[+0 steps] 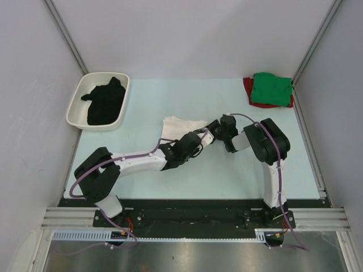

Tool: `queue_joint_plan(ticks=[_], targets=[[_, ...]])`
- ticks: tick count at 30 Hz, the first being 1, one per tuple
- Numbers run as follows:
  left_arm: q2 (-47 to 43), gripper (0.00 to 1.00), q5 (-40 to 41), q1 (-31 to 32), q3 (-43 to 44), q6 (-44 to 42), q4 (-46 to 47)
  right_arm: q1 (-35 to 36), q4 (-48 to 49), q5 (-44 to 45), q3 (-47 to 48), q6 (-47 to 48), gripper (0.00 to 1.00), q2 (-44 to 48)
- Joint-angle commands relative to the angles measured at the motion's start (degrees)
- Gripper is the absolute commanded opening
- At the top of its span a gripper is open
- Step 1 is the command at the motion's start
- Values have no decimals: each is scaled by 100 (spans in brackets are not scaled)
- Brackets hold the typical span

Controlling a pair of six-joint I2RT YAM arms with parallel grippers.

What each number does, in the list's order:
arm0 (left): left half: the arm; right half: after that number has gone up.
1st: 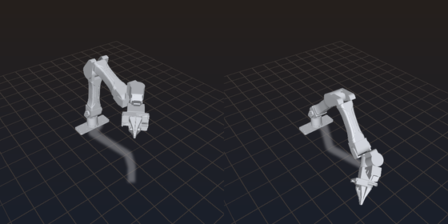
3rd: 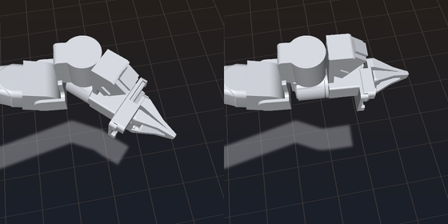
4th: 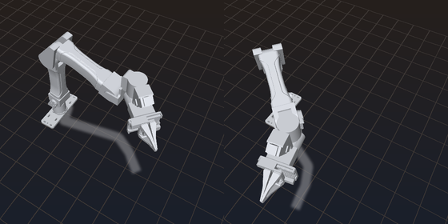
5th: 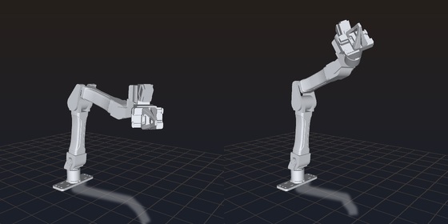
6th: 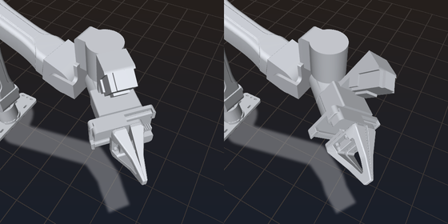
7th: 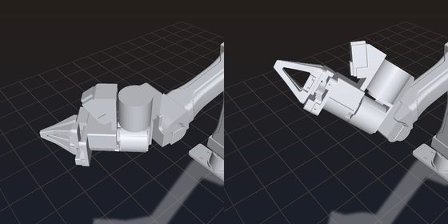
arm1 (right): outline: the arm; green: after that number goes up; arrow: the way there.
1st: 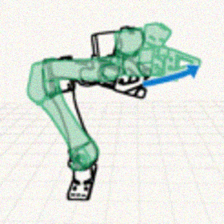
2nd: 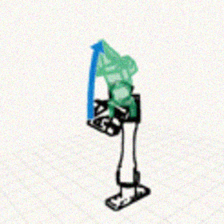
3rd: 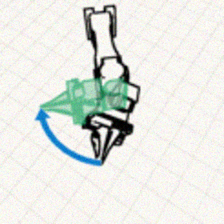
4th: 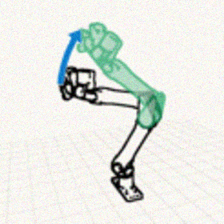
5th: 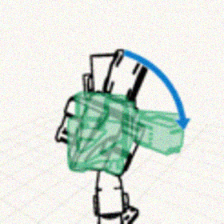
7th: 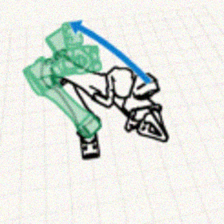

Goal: Fold and stack the t-shirts

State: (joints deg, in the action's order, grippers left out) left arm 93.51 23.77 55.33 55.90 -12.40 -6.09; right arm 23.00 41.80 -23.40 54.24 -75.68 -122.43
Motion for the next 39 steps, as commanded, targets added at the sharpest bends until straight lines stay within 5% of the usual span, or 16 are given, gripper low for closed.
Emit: queue_joint_plan(ticks=[1, 6, 9, 12, 13, 21, 35, 39], targets=[[-527, 0, -12, 39, -175, 449, 345, -59, -637, 20, 314, 570, 0, -140], [-747, 0, -232, 66, -465, 888, 450, -410, -1715, 221, 1051, 1510, 0, 8], [-799, 11, -302, 74, -693, 1126, 582, -560, -2680, 607, 1735, 2468, 0, 176], [-817, 53, -565, 74, -843, 1424, 802, -753, -3456, 758, 2300, 3155, 0, 79], [-817, 99, -679, 74, -879, 1503, 854, -928, -3668, 775, 2693, 3278, 0, 36], [-1291, 100, -1305, 460, -1572, 2505, 1478, -1579, -5822, 1197, 5104, 4991, 0, -614], [-1398, 100, -1322, 988, -1881, 2796, 1654, -2449, -6210, 934, 6994, 5212, 0, -1423], [-1336, 100, -1410, 1006, -1881, 2796, 1760, -2573, -6772, 881, 8372, 5274, 0, -2020]])
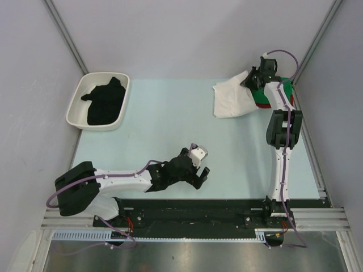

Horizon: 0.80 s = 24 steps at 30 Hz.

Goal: Fold and stack the t-shirts

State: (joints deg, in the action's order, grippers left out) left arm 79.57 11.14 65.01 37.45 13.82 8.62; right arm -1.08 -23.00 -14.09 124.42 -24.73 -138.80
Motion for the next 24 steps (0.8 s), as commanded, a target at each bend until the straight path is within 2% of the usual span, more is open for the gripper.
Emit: queue_joint_plan(ticks=[1, 3, 8, 14, 24], targets=[[67, 100, -164, 38, -36, 173, 289, -199, -397, -68, 1635, 197, 0, -489], [76, 100, -173, 46, -71, 156, 333, -234, -390, -147, 2138, 214, 0, -639], [173, 100, -164, 47, -142, 156, 430, -427, 190, -269, 1805, 179, 0, -341], [436, 100, -235, 47, -142, 164, 605, -674, 524, -840, 1805, -66, 0, -86], [674, 100, -384, 64, -106, 217, 772, -1122, 771, -1201, 2376, -689, 0, -24]])
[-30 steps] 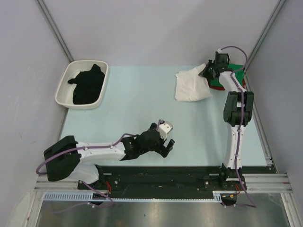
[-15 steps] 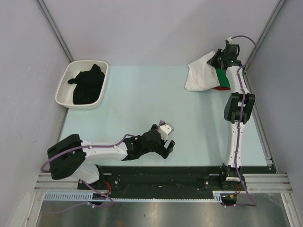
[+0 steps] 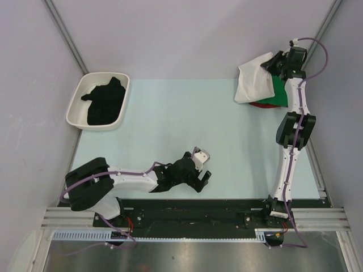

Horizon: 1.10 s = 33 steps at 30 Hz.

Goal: Fold and stack the t-shirts

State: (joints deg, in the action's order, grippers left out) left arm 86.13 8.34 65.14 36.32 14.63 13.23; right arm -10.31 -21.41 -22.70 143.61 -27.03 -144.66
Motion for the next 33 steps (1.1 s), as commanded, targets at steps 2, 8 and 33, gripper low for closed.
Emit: queue_joint_plan(ticks=[2, 8, 33], targets=[[53, 100, -131, 51, 7, 136, 338, -331, 760, -463, 448, -610, 0, 570], [176, 100, -227, 60, 77, 154, 364, -674, 945, -639, 414, -1015, 0, 535], [501, 100, -201, 77, 420, 40, -14, -991, 401, 150, 500, -585, 95, -1011]])
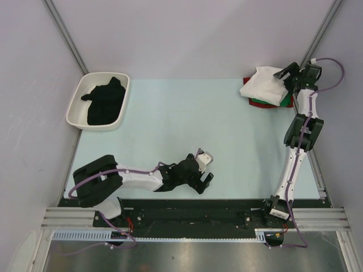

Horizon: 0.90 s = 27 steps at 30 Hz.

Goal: Fold and stack the t-shirts

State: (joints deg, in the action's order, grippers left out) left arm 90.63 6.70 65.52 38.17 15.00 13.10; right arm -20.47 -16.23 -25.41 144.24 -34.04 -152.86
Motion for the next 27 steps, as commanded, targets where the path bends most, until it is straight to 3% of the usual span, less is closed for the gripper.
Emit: queue_joint_plan(ticks=[1, 6, 16, 21, 25, 27], targets=[[60, 100, -37, 40, 234, 11, -1, 43, -274, 692, 516, 282, 100, -192], [113, 100, -63, 40, 173, 116, 61, 236, -565, 1125, 973, 529, 100, 1], [-572, 100, -90, 93, -135, 363, 149, 684, -1250, 2398, 808, 1426, 100, 1696], [-1082, 100, -64, 93, 145, 267, -281, 1027, -1348, 3828, -377, 1778, 99, 2874], [-1424, 100, 68, 93, 296, 257, -668, 1045, -1453, 4176, -1204, 1587, 99, 3437], [-1643, 100, 112, 93, 305, 301, -756, 949, -1410, 3757, -1800, 1375, 100, 3822]])
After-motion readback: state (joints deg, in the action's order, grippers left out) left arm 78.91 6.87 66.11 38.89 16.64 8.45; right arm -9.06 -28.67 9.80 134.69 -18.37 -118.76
